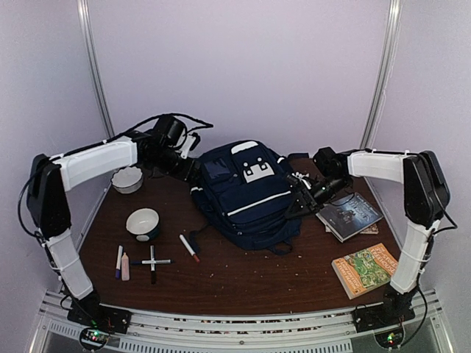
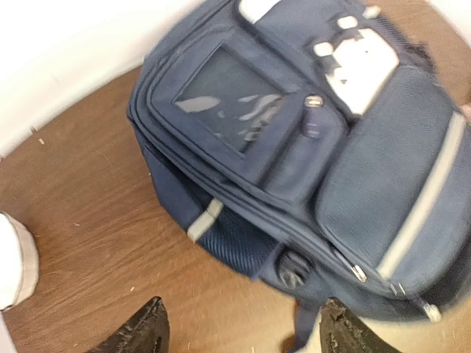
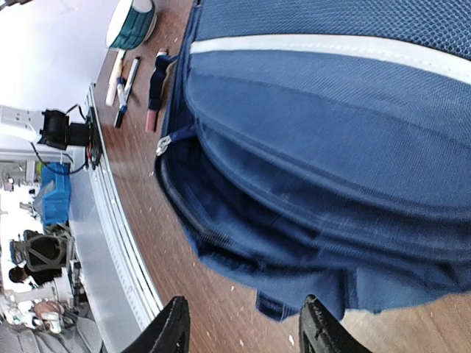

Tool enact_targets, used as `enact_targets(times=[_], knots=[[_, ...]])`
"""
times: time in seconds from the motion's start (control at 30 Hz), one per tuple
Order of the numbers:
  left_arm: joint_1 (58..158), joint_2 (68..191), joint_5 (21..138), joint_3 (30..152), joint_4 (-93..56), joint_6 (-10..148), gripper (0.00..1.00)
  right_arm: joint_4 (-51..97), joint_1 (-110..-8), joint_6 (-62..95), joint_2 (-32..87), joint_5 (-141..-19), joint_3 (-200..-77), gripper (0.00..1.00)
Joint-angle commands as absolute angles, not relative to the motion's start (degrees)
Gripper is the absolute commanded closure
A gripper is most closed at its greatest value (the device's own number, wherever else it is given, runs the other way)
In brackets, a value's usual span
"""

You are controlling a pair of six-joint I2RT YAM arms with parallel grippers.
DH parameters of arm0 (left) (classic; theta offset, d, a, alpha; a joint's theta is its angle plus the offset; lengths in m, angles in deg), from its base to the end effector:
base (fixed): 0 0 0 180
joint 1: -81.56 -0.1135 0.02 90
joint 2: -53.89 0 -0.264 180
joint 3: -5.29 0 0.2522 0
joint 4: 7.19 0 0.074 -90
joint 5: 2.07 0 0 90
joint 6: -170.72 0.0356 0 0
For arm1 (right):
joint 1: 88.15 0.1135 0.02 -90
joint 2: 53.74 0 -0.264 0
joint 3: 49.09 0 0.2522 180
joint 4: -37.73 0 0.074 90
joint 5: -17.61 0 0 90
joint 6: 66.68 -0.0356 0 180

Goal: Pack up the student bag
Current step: Pick up the largest pocket of the bag from the student bag.

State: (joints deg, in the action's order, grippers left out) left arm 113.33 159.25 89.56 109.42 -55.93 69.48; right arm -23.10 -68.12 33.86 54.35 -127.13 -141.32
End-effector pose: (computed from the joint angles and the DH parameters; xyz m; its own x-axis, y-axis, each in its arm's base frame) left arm 0.3513 -0.2164 0.2787 -0.7380 0.2279 -0.6351 0.3741 0.9216 -0.1040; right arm 0.3342 0.1528 0.2035 -0.8304 -0.4151 -0.3717 -0.5353 0.4089 0.7391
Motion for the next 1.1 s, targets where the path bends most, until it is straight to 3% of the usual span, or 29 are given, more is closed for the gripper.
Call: enact_targets(times=[0.0, 0.47, 0.77, 1.07], knots=[[115.8, 150.9, 87.8, 102.4, -57.7, 76.0, 0.28, -30.1, -68.7, 42.0, 48.2, -123.9, -141.2, 0.50], [125.9, 148.0, 75.8, 92.0, -44.9, 82.8, 0.36, -19.7, -68.3, 51.1, 32.4, -100.0, -131.4, 0.54], [130.9, 151.4, 71.3, 90.8, -38.5, 81.9, 0.48, -9.0, -62.2, 64.7, 39.0, -82.1, -131.4, 0.60], [131.7, 147.8, 74.0, 83.2, -31.3, 75.4, 0.45, -8.9, -58.5, 75.0, 48.1, -81.7, -136.9, 0.57]])
